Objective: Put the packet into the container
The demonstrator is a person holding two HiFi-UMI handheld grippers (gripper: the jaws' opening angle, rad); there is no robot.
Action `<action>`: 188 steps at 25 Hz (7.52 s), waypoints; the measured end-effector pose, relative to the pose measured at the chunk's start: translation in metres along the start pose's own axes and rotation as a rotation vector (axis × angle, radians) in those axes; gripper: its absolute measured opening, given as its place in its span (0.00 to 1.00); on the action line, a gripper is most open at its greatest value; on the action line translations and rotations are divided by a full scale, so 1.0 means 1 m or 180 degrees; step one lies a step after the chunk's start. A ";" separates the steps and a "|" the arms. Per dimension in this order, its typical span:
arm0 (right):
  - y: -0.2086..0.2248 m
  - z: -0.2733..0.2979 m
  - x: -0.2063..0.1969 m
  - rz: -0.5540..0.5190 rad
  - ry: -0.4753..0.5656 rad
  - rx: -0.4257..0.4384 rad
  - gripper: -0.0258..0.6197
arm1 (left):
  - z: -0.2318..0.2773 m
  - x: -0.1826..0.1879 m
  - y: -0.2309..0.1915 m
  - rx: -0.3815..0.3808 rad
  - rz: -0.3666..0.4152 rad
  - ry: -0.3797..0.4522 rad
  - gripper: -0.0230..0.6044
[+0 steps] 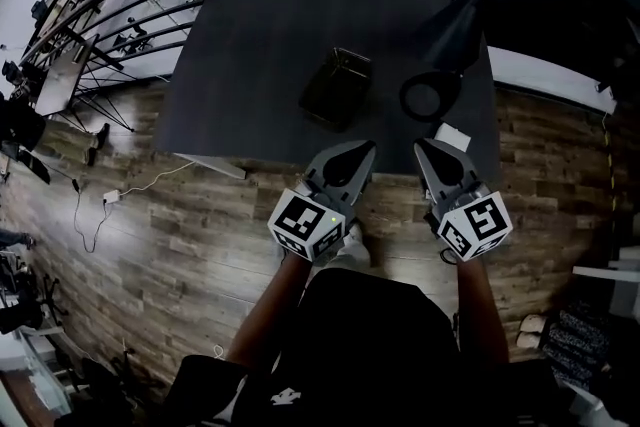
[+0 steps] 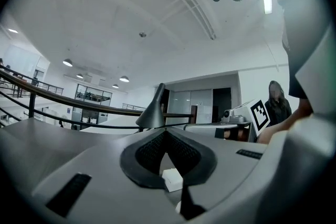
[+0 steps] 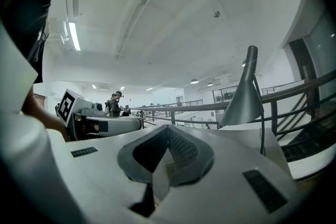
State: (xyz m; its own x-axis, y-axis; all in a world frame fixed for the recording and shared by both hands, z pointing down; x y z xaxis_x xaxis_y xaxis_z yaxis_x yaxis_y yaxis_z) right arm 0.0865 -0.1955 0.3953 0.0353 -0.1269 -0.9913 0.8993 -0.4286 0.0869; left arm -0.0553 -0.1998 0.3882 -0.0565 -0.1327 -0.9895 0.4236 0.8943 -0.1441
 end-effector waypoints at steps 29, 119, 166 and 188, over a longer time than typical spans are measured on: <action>0.059 0.041 -0.015 -0.0095 -0.0489 -0.0448 0.05 | 0.075 -0.010 -0.058 -0.0597 -0.0015 -0.0158 0.03; 0.074 0.090 -0.081 -0.2627 -0.2210 0.1247 0.75 | 0.097 -0.082 -0.069 -0.0949 0.0717 -0.0999 0.82; -0.025 0.125 -0.056 -0.3531 -0.1947 0.2340 0.75 | 0.033 -0.060 -0.078 -0.0797 0.1328 -0.1816 0.73; -0.011 0.124 -0.039 -0.3223 -0.1745 0.2156 0.75 | 0.019 -0.050 -0.100 -0.0528 0.1379 -0.2056 0.72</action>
State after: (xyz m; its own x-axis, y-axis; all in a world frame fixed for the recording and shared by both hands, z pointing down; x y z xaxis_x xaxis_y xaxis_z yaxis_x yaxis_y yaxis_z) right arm 0.0210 -0.2967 0.4455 -0.8368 0.2365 -0.4939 0.0270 -0.8830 -0.4687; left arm -0.0779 -0.2909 0.4526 0.6395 0.0652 -0.7660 0.1449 0.9683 0.2035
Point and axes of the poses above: the fingertips, and each gripper's own axes: z forward along the fingers, y to its right, x out of its top, the point moved 5 cm from there along -z, backward along the fingers, and after that the axes turned 15 degrees about -x, right-handed, at the moved point
